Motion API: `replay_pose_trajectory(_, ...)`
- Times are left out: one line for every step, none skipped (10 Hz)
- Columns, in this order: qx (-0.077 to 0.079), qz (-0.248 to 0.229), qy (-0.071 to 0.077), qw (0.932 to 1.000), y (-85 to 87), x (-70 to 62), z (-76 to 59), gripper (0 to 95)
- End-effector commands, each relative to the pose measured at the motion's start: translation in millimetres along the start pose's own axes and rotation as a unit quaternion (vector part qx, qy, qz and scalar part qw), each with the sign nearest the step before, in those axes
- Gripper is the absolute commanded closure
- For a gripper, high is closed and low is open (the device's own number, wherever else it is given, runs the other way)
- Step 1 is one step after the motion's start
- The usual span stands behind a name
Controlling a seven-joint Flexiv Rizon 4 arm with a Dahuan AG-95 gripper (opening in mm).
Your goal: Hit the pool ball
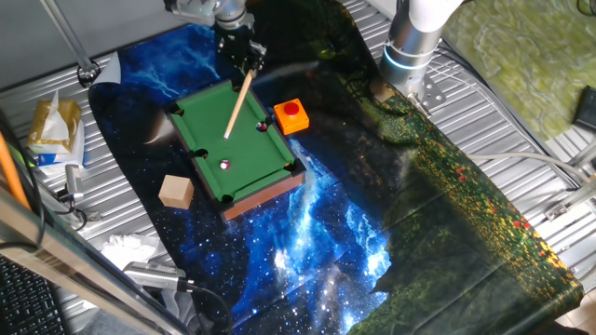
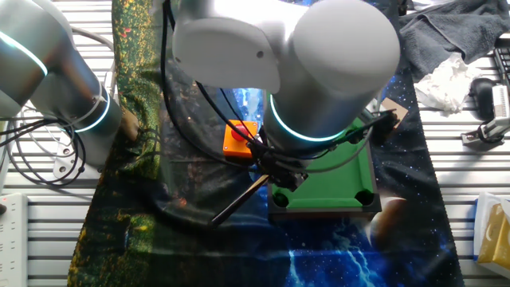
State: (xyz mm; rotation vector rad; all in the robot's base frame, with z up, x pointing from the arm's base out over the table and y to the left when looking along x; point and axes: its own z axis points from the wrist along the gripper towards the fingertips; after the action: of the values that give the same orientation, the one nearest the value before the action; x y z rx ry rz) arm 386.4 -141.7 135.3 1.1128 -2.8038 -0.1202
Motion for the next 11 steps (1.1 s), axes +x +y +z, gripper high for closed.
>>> replay_pose_trajectory(-0.009, 0.054, -0.009, 0.9985, 5.6, 3.8, -2.2, 95.0)
replay_pose_trajectory(-0.009, 0.066, -0.009, 0.9977, 6.4, 4.2, -3.2, 95.0)
replay_pose_trajectory(-0.014, 0.118, -0.017, 0.9927, 9.1, 3.6, -10.1, 95.0)
replay_pose_trajectory(-0.018, 0.142, -0.022, 0.9894, 11.1, 1.6, -15.3, 95.0)
replay_pose_trajectory(-0.020, 0.167, -0.028, 0.9853, 14.5, -2.9, -22.0, 95.0)
replay_pose_trajectory(-0.019, 0.177, -0.031, 0.9835, 16.6, -6.0, -25.0, 95.0)
replay_pose_trajectory(-0.016, 0.192, -0.036, 0.9806, 20.3, -11.7, -29.2, 95.0)
replay_pose_trajectory(-0.011, 0.200, -0.043, 0.9788, 23.3, -16.5, -31.8, 95.0)
replay_pose_trajectory(-0.008, 0.208, -0.048, 0.9769, 25.4, -20.2, -32.9, 95.0)
replay_pose_trajectory(-0.007, 0.214, -0.051, 0.9754, 27.2, -23.8, -32.9, 95.0)
replay_pose_trajectory(-0.003, 0.218, -0.057, 0.9743, 29.2, -28.4, -32.3, 95.0)
